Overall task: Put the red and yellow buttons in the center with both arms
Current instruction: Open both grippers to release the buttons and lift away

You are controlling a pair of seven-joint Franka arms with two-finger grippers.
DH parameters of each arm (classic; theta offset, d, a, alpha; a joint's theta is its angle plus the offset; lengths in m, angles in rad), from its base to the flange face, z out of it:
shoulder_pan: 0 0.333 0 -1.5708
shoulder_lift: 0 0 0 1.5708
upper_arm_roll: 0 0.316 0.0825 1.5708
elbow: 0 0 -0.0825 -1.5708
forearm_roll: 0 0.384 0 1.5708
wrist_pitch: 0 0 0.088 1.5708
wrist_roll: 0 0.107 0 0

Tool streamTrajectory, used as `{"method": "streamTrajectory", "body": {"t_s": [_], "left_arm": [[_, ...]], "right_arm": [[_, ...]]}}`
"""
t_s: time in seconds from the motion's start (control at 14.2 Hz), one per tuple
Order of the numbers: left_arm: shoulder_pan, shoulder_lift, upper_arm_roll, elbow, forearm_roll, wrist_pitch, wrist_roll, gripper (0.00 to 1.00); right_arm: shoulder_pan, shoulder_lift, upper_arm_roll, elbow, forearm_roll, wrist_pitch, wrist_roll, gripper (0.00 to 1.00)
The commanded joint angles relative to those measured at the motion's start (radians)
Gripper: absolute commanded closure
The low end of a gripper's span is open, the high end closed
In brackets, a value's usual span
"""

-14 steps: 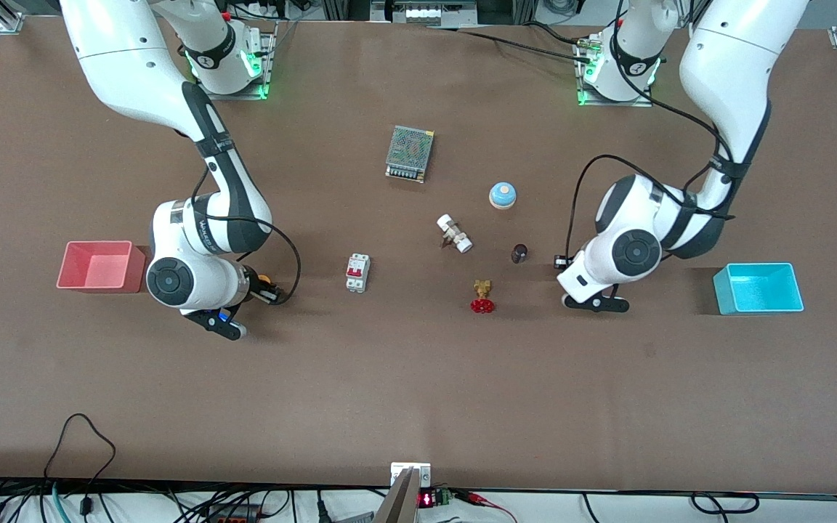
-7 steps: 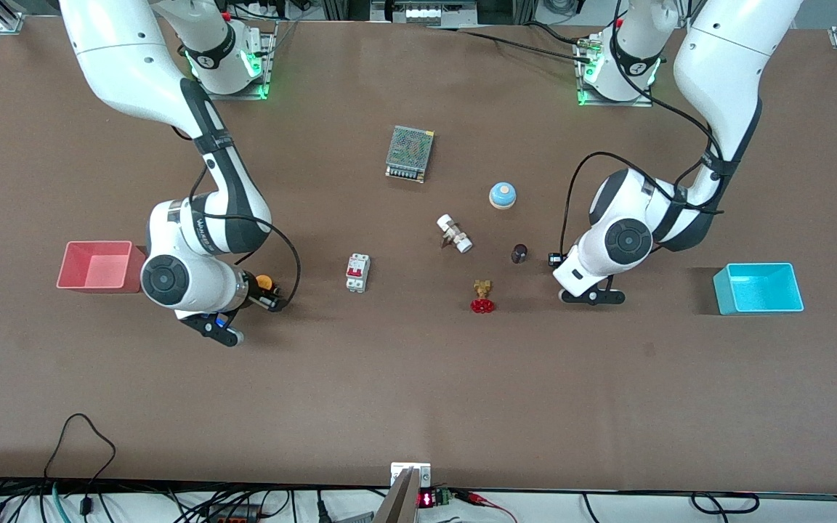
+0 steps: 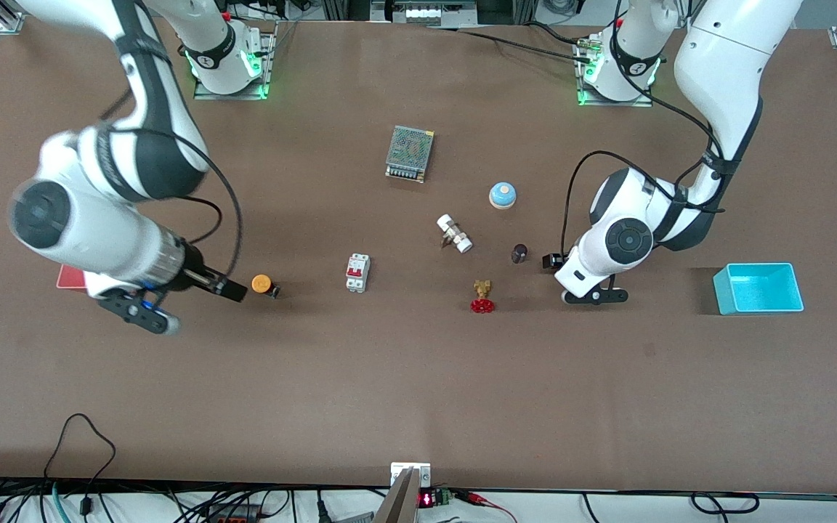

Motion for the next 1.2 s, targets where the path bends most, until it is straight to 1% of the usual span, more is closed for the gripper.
{"method": "streamTrajectory", "body": {"t_s": [0.0,0.14,0.28,0.42,0.49,0.56,0.63,0.71,0.78,0.92,1.06,1.13], "left_arm": [[0.005,-0.041,0.001,0.120,0.020,-0.189,-0.001,0.00],[0.005,-0.041,0.002,0.236,0.020,-0.329,0.025,0.00],[0.008,-0.041,0.004,0.370,0.020,-0.439,0.091,0.00],[0.010,-0.041,0.010,0.477,0.017,-0.538,0.172,0.00],[0.016,-0.042,0.013,0.523,0.018,-0.567,0.179,0.00],[0.034,-0.050,0.007,0.562,0.017,-0.604,0.183,0.00],[0.055,-0.059,-0.001,0.594,0.008,-0.647,0.217,0.00],[0.065,-0.082,-0.001,0.619,0.003,-0.682,0.249,0.00],[0.066,-0.109,0.001,0.629,0.000,-0.702,0.255,0.00],[0.108,-0.180,0.001,0.629,-0.002,-0.739,0.257,0.00],[0.148,-0.208,0.001,0.628,-0.046,-0.745,0.258,0.00],[0.183,-0.221,0.002,0.620,-0.078,-0.744,0.272,0.00]], "right_arm": [[-0.054,-0.056,0.003,-0.024,0.000,-0.069,-0.083,0.00],[-0.081,-0.093,-0.017,-0.023,-0.022,-0.097,-0.134,0.00],[-0.084,-0.123,-0.041,-0.023,-0.082,-0.100,-0.209,0.00],[-0.084,-0.156,-0.072,-0.023,-0.136,-0.140,-0.293,0.00],[-0.097,-0.174,-0.095,-0.024,-0.136,-0.158,-0.347,0.00],[-0.136,-0.191,-0.095,-0.023,-0.132,-0.160,-0.410,0.00],[-0.193,-0.202,-0.080,-0.023,-0.127,-0.158,-0.473,0.00],[-0.243,-0.214,-0.048,-0.024,-0.125,-0.160,-0.508,0.00],[-0.294,-0.223,-0.003,-0.024,-0.128,-0.161,-0.515,0.00],[-0.368,-0.252,0.076,-0.029,-0.139,-0.163,-0.516,0.00],[-0.373,-0.269,0.075,-0.032,-0.144,-0.166,-0.527,0.00],[-0.377,-0.274,0.074,-0.032,-0.148,-0.196,-0.544,0.00]]}}
